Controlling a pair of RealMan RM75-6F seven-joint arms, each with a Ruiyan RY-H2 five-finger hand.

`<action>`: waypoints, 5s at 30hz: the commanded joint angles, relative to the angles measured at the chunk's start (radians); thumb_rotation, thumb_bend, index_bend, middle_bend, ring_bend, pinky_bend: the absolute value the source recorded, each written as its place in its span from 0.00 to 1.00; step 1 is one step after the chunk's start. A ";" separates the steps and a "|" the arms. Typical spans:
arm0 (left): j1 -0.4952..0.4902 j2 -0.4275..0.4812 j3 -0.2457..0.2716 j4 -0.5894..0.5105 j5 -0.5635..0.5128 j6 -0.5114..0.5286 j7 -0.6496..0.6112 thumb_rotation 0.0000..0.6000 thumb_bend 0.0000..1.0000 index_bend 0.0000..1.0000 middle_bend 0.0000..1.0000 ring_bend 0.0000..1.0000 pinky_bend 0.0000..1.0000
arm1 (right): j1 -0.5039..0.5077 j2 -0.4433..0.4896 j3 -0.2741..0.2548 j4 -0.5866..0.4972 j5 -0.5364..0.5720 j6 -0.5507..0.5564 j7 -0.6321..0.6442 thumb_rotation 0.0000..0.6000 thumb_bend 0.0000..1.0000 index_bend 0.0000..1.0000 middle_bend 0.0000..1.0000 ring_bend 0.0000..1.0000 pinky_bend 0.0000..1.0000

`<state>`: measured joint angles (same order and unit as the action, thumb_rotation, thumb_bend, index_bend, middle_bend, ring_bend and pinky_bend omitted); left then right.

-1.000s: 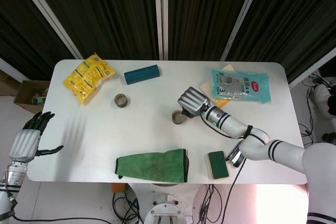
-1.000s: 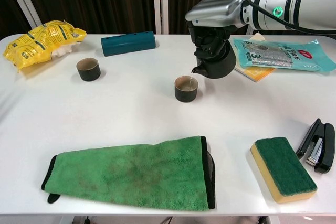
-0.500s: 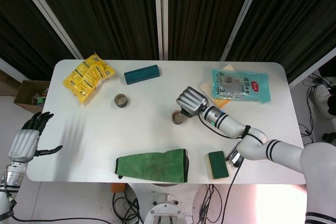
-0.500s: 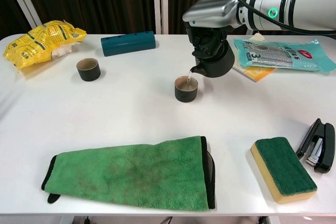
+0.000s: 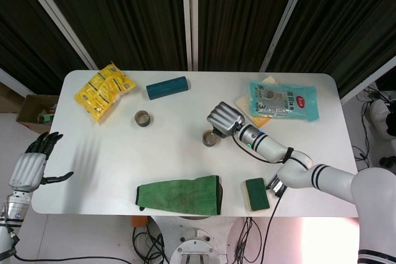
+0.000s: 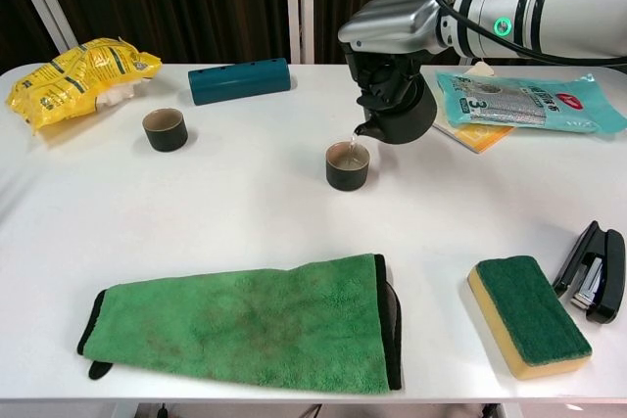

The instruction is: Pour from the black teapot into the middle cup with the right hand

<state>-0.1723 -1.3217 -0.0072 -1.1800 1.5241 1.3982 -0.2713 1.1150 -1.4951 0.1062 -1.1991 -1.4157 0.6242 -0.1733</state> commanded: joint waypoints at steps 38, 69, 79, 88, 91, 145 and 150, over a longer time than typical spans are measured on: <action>0.000 0.005 -0.001 -0.004 -0.002 -0.005 0.001 0.73 0.07 0.12 0.09 0.03 0.18 | 0.005 -0.009 0.001 -0.007 0.043 -0.012 -0.055 1.00 0.46 1.00 1.00 0.88 0.68; 0.006 -0.003 0.001 0.015 -0.001 0.000 -0.017 0.74 0.07 0.12 0.09 0.03 0.18 | 0.012 -0.020 0.003 -0.011 0.075 -0.018 -0.104 1.00 0.46 1.00 1.00 0.88 0.68; 0.004 -0.005 0.000 0.018 0.000 -0.003 -0.020 0.73 0.06 0.12 0.09 0.03 0.18 | 0.016 -0.020 0.003 -0.011 0.081 -0.020 -0.118 1.00 0.46 1.00 1.00 0.88 0.68; 0.006 -0.003 0.000 0.019 0.000 0.001 -0.024 0.73 0.07 0.12 0.09 0.03 0.18 | 0.022 -0.023 0.004 -0.014 0.084 -0.020 -0.133 1.00 0.46 1.00 1.00 0.88 0.68; 0.007 -0.003 0.001 0.020 0.000 0.002 -0.025 0.73 0.07 0.12 0.09 0.03 0.18 | 0.023 -0.023 0.004 -0.017 0.086 -0.021 -0.139 1.00 0.46 1.00 1.00 0.88 0.68; -0.007 -0.016 0.003 0.011 0.016 -0.004 -0.020 0.73 0.07 0.12 0.09 0.03 0.18 | -0.308 0.094 -0.032 -0.076 -0.028 0.346 0.478 1.00 0.44 1.00 1.00 0.88 0.68; -0.009 -0.017 0.005 0.015 0.018 -0.007 -0.021 0.73 0.07 0.12 0.09 0.03 0.18 | -0.342 0.067 -0.053 -0.034 -0.031 0.346 0.508 1.00 0.44 1.00 1.00 0.88 0.68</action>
<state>-0.1810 -1.3388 -0.0019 -1.1652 1.5419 1.3915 -0.2923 0.7785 -1.4235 0.0574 -1.2383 -1.4452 0.9693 0.3299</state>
